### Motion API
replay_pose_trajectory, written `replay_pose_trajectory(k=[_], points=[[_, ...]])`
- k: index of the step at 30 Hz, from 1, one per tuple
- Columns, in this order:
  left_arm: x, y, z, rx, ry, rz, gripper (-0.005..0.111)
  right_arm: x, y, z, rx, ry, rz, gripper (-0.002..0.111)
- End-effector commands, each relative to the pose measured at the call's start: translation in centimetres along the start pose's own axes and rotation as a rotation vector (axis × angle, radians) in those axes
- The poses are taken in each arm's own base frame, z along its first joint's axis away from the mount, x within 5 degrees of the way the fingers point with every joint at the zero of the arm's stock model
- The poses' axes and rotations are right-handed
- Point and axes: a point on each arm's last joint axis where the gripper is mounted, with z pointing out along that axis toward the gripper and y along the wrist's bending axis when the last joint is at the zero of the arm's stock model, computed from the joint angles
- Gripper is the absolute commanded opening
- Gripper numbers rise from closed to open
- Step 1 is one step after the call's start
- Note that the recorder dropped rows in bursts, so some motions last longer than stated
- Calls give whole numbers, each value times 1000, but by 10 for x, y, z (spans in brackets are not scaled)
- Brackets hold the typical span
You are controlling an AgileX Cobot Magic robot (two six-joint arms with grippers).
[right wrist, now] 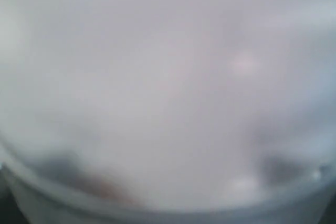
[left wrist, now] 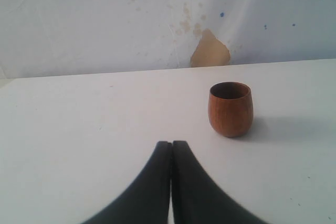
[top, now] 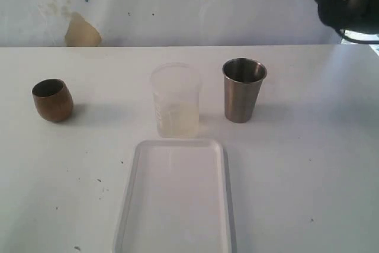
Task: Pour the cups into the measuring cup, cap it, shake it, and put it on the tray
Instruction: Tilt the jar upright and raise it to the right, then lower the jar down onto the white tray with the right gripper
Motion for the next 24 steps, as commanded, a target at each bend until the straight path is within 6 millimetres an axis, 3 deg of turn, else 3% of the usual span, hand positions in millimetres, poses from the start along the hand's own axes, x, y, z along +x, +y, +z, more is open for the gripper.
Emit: replay_pose_trajectory(k=[1,4,11,20,24], points=[[0,0,0,2,-11,-7,1,-21,-11,-19,-40,30,266,0],[0,0,0,2,-11,-7,1,-29,-17,-43,-52,34,349,0],[0,0,0,2,-11,-7,1,-27,-20,-92,-114,128,453,0],[0,0,0,2,-11,-7,1,-21,-13,-143,-284,364,461,0],[0,0,0,2,-11,-7,1,-15,-9,-163,-324,383,411,0]])
